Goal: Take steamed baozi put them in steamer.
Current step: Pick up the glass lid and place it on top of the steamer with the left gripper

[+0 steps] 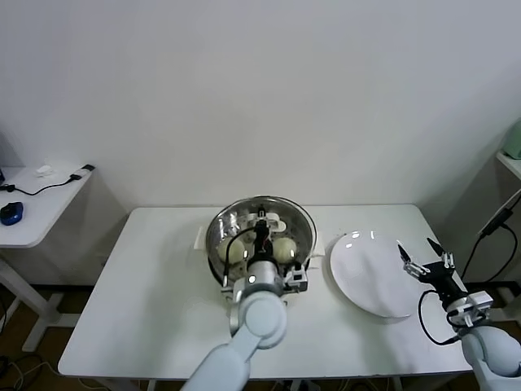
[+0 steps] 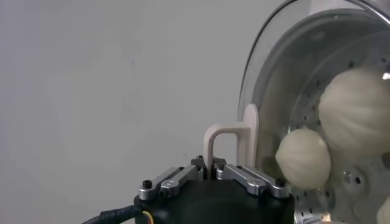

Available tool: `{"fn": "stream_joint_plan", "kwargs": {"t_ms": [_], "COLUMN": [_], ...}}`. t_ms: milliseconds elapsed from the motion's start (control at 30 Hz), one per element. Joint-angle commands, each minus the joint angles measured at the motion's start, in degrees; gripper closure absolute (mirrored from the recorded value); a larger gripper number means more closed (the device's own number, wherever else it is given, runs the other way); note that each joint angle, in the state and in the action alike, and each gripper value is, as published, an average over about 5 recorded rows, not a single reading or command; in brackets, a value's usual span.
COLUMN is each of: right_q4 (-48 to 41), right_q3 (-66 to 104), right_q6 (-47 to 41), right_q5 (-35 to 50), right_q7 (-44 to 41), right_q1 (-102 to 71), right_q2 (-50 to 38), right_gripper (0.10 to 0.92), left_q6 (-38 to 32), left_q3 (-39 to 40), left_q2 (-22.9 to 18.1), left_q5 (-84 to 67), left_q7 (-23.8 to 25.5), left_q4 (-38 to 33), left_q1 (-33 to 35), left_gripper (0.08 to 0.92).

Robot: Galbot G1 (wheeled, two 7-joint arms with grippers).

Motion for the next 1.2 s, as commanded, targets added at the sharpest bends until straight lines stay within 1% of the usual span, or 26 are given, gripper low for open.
{"fn": "stream_joint_plan", "kwargs": {"t_ms": [33, 567, 833, 1200], "right_q4": [-0.1, -0.1, -0.2, -0.4], "right_q3": [0.1, 0.4, 0.6, 1.1], "right_q6": [0.0, 0.0, 0.0, 0.2], "right_q5": [0.0, -0.1, -0.2, -0.3], "right_q7": [0.0, -0.3, -0.5, -1.1], "right_q1": [0.1, 0.0, -0.1, -0.4], "right_q2": [0.0, 0.0, 0.0, 0.1], "right_gripper": [0.203, 0.203, 0.203, 0.203], "left_q6": [0.1, 0.1, 0.0, -0.1], "left_q3": [0.0, -1.3, -0.9, -0.4], "left_q2": [-1.0, 0.2, 0.4, 0.5], "left_q5": [0.3, -0.2, -0.9, -1.0], "left_q7": [-1.0, -2.7, -4.2, -4.8], "left_q4": [2.0, 2.9, 3.0, 3.8], "left_q1": [-0.3, 0.6, 0.5, 0.2], "left_gripper": [0.850, 0.850, 0.850, 0.850]}}
